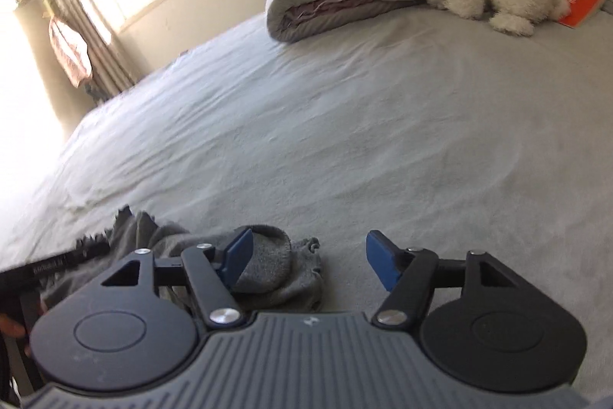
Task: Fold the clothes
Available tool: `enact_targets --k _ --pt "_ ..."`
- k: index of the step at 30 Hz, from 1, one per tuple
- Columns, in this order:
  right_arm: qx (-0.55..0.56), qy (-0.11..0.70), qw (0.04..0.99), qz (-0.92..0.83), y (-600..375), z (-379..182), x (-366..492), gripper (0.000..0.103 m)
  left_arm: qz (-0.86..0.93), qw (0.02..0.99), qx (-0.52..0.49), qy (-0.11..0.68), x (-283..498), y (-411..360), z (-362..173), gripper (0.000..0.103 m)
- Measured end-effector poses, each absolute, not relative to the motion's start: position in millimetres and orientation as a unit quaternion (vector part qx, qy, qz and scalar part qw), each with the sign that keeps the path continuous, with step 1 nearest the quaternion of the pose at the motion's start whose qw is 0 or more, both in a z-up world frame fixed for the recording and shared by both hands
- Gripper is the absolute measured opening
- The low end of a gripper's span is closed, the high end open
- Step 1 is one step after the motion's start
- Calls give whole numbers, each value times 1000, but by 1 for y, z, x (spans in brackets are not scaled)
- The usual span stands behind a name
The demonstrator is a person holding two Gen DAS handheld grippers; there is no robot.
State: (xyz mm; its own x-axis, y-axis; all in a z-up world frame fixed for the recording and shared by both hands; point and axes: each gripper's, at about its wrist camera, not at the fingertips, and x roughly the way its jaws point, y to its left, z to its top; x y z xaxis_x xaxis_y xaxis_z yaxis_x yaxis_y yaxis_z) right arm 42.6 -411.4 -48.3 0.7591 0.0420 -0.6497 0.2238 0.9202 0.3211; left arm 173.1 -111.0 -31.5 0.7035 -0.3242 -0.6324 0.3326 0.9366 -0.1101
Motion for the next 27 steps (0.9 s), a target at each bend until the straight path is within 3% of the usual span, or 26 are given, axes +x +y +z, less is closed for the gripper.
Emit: enact_targets --k 2,4,5,16,20,27 --pt "157 363 917 -50 -403 -60 51 59 -173 924 6 340 182 -113 -35 67" --pt "125 355 925 -52 -398 -67 51 33 -173 924 1 342 188 -115 -40 67" --pt "120 354 926 -47 -396 -68 51 4 -174 923 -3 342 191 -116 -43 67" --pt "20 188 975 -117 -403 -3 10 4 -161 937 18 310 186 -131 -62 72" --pt "-14 180 973 -142 -409 2 -1 4 -163 937 14 308 186 -130 -64 73" --pt "17 172 964 -202 -450 9 19 4 -162 938 24 306 184 -132 -66 76"
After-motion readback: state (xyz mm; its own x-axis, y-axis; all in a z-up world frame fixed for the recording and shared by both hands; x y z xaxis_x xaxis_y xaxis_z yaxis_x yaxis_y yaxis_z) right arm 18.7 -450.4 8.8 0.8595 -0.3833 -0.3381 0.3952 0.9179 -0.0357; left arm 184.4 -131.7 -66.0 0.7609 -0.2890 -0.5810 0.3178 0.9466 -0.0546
